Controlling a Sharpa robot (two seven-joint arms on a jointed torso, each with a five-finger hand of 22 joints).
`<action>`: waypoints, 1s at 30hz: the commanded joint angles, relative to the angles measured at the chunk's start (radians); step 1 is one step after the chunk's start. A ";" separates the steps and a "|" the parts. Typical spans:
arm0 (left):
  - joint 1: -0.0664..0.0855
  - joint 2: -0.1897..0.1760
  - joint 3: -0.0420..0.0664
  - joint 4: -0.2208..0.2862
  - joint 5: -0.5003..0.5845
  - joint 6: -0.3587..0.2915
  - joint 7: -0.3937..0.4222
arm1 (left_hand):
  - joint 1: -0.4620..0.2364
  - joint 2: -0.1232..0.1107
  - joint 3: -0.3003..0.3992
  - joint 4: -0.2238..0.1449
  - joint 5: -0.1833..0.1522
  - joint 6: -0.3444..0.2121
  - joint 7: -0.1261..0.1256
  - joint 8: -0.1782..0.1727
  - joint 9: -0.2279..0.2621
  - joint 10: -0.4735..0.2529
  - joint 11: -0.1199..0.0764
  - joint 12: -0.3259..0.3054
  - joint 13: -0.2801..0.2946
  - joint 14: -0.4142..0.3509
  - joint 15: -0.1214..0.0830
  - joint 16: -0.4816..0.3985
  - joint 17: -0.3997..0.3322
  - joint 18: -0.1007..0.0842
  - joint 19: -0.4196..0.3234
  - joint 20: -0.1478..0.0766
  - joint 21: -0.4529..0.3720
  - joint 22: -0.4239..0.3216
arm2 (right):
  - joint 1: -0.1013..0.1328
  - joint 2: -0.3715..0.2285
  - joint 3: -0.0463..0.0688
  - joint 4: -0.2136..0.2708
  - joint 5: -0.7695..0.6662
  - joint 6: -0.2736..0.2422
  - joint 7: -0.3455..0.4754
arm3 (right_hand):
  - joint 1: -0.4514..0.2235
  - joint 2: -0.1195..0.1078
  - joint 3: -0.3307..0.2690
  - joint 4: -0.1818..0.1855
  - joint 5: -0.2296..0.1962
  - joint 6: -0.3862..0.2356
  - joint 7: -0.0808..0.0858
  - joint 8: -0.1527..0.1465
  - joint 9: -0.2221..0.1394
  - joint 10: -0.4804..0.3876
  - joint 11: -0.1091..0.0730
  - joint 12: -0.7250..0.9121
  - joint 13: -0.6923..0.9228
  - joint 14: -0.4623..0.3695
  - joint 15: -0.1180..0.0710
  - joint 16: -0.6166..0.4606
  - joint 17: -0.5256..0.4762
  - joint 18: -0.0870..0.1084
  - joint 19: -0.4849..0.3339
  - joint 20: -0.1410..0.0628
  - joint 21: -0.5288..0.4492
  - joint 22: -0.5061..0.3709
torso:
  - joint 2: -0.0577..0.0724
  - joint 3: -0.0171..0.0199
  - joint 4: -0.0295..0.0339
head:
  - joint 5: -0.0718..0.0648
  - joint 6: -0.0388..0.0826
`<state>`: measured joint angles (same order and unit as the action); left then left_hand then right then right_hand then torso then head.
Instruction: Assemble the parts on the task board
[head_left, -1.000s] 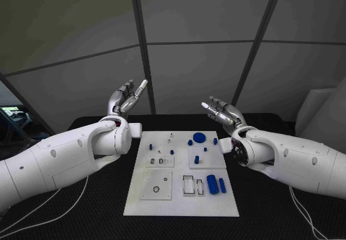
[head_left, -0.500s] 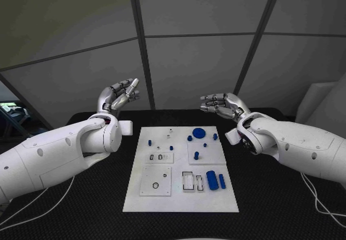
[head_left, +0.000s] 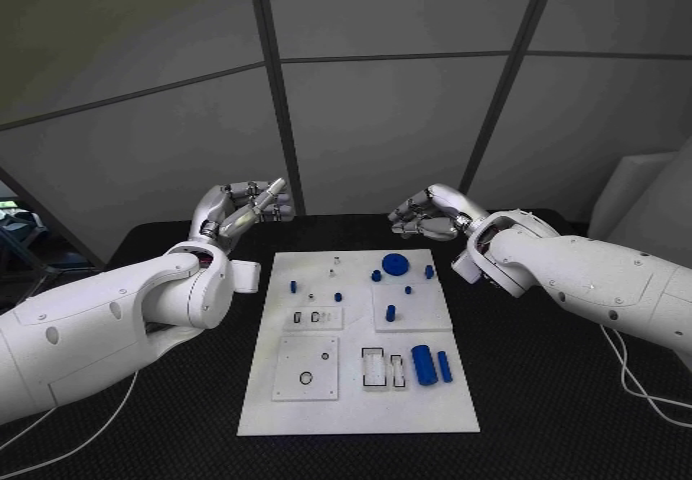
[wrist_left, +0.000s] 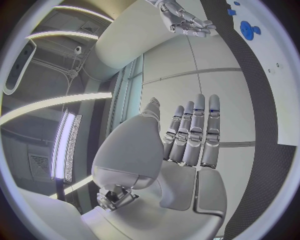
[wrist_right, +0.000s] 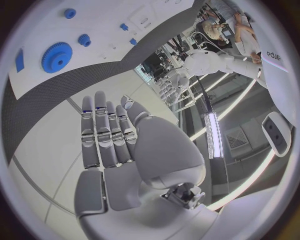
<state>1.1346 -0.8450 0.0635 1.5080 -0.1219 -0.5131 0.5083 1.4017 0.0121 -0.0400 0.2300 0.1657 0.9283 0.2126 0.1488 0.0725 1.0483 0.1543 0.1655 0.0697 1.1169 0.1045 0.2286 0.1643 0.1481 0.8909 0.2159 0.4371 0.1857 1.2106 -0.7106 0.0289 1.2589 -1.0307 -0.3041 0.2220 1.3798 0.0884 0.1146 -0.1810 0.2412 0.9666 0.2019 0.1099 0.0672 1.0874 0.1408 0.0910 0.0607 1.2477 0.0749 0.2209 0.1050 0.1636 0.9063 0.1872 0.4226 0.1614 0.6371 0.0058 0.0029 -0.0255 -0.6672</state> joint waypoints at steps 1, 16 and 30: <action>0.001 -0.011 0.001 0.026 -0.045 0.058 -0.024 | 0.041 0.019 0.008 -0.024 -0.004 0.057 -0.009 -0.016 -0.007 0.072 -0.015 -0.025 0.000 0.096 -0.023 0.005 0.047 0.036 0.066 -0.023 0.034 0.014 | 0.007 0.001 0.004 0.016 -0.251 0.074 -0.101 | -0.022 -0.048 0.047 -0.022 -0.014 0.075 -0.030 -0.012 0.001 0.103 -0.041 -0.018 0.003 0.216 -0.057 0.107 0.065 0.020 0.139 -0.072 0.152 0.075 | 0.029 -0.0046 0.0019 | -0.002 0.002; 0.001 -0.040 0.001 0.098 -0.025 0.097 -0.024 | 0.043 0.013 0.010 -0.027 -0.005 0.059 -0.007 -0.029 -0.007 0.076 -0.013 -0.041 -0.001 0.091 -0.021 -0.012 0.058 0.034 0.064 -0.024 0.035 0.014 | 0.016 0.036 0.010 0.073 -0.673 0.131 -0.236 | -0.093 -0.127 0.123 -0.002 -0.026 0.083 -0.052 -0.043 0.002 0.089 -0.053 -0.026 0.005 0.253 -0.068 0.649 0.471 0.017 0.172 -0.091 0.401 0.223 | 0.073 -0.0104 0.0064 | -0.005 0.013; 0.001 -0.044 0.001 0.105 -0.024 0.103 -0.027 | 0.038 0.010 0.007 -0.026 -0.006 0.058 -0.004 -0.034 -0.007 0.075 -0.011 -0.047 -0.001 0.091 -0.020 -0.017 0.063 0.033 0.064 -0.023 0.035 0.015 | 0.017 0.064 0.010 0.073 -0.751 0.168 -0.271 | -0.099 -0.157 0.159 0.020 -0.028 0.054 -0.051 -0.046 0.001 0.060 -0.048 -0.028 0.006 0.254 -0.065 0.938 0.781 0.010 0.204 -0.088 0.530 0.345 | 0.085 -0.0113 0.0080 | -0.002 0.009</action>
<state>1.1344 -0.8881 0.0638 1.6100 -0.1411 -0.4275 0.4804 1.4399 0.0317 -0.0275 0.2067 0.1658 0.9829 0.2036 0.1199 0.0665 1.1192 0.1399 0.1231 0.0695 1.2029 0.0821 0.2170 0.2254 0.1980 0.9506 0.1914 0.4691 0.1989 1.2245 -0.6495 0.0378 1.3334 -1.7310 -0.1654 -0.0249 1.2802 -0.0563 0.2688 -0.1585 0.2101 1.0275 0.1530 0.0694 0.0679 1.1517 0.0926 0.0656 0.0657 1.4617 0.0071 1.1528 0.8788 0.1635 1.1034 0.1003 0.9463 0.4995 0.7188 -0.0055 0.0104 -0.0276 -0.6582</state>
